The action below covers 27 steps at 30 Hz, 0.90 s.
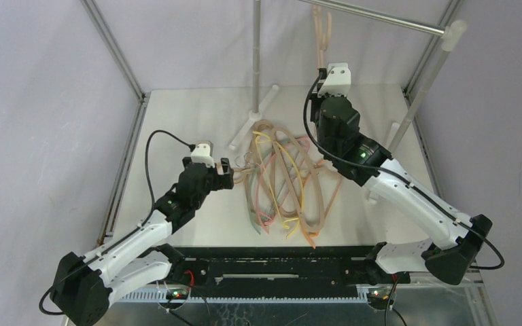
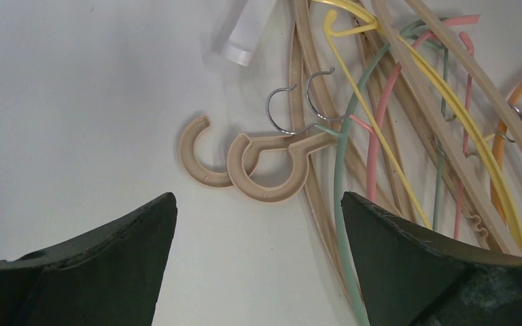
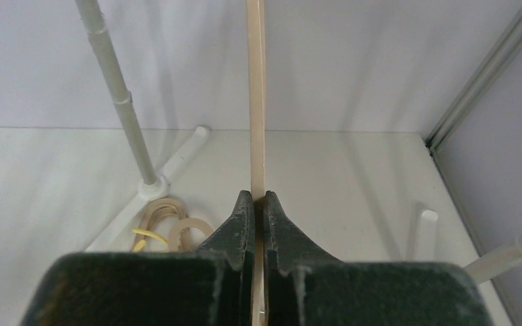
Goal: Organize the hangers
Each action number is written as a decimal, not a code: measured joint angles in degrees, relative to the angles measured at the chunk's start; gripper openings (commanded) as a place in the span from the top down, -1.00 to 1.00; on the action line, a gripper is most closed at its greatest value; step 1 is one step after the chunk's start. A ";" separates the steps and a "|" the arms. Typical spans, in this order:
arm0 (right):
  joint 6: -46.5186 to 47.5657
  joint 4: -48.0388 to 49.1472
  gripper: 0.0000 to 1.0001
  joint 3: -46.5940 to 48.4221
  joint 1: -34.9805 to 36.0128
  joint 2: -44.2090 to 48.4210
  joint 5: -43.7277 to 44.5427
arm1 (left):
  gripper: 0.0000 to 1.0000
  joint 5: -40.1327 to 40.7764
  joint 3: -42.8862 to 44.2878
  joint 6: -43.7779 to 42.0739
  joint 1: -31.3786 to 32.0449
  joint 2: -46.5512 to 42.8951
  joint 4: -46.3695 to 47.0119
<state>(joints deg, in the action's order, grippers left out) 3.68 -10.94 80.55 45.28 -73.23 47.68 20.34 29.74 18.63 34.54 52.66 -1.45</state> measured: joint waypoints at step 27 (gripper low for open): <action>-0.39 1.38 1.00 5.31 -20.11 -7.72 -11.26 | -0.91 -0.02 0.00 -0.02 0.13 2.14 0.00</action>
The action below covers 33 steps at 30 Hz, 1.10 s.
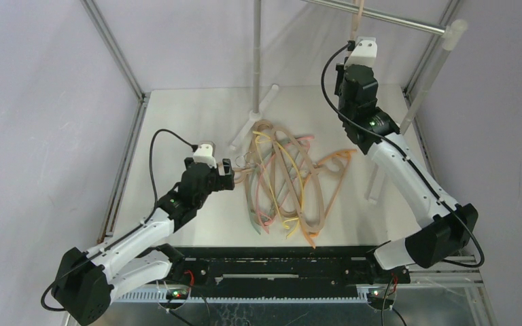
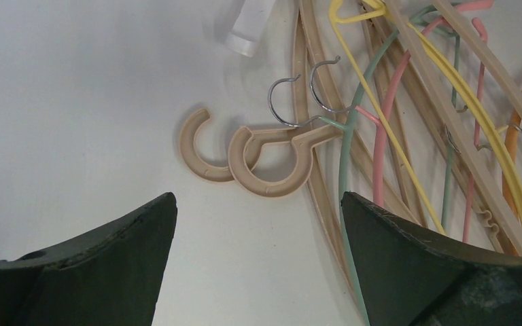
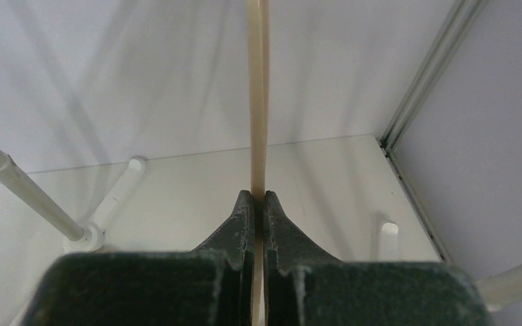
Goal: Organize the hangers
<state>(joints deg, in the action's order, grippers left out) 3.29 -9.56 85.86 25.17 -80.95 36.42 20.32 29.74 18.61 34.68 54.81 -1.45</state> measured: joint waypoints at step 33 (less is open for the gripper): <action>-15.41 -8.33 -1.00 -22.64 10.43 23.87 5.31 | -0.91 -0.20 0.00 0.02 0.96 3.74 0.09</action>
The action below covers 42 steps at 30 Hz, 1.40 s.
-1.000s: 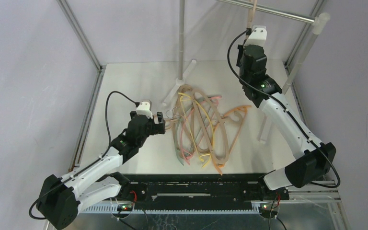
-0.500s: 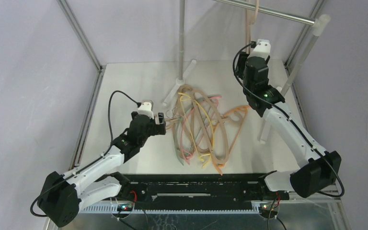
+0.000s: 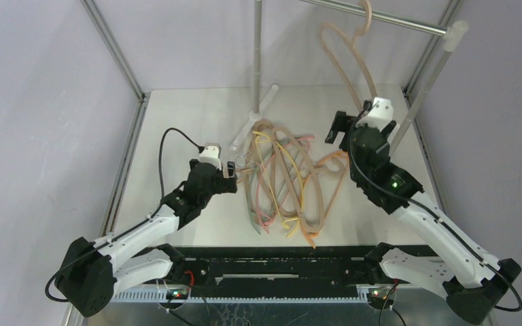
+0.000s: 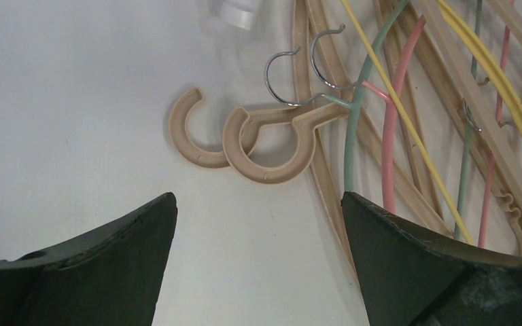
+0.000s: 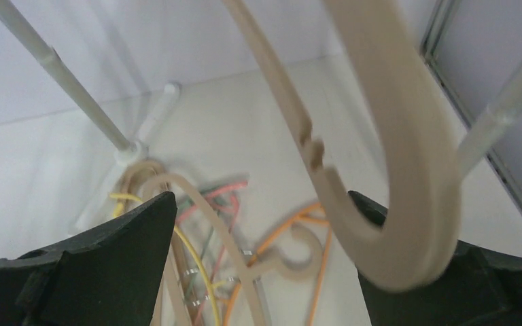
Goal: Organize the hangers
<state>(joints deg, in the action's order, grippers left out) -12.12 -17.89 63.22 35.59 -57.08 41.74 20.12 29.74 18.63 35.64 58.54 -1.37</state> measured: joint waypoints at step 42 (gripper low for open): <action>-28.79 1.66 -0.15 -35.43 7.10 -8.02 -15.69 | -0.91 -0.37 0.00 0.02 2.67 3.93 0.42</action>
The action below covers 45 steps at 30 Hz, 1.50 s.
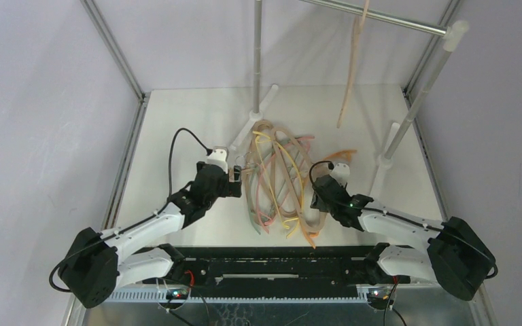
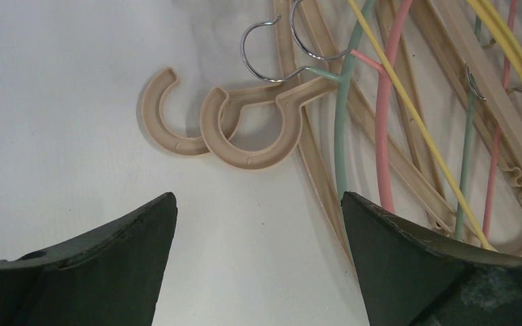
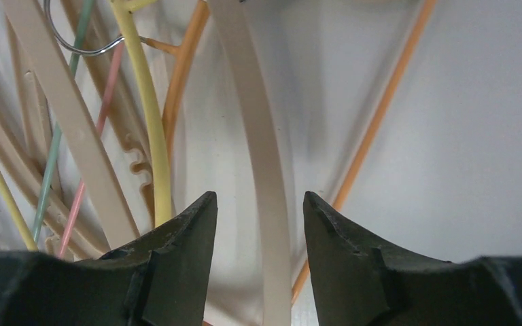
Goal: Organize the hangers
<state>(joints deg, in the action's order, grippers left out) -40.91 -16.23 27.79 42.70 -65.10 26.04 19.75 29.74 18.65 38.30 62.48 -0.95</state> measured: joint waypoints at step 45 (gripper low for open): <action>-12.87 -39.08 1.00 20.39 22.12 -7.43 21.46 | -0.90 0.96 0.17 0.46 2.80 1.16 -0.52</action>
<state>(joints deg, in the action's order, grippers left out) -53.78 -55.31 48.18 64.82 -72.53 47.51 20.71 29.91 19.11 41.10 63.64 -1.48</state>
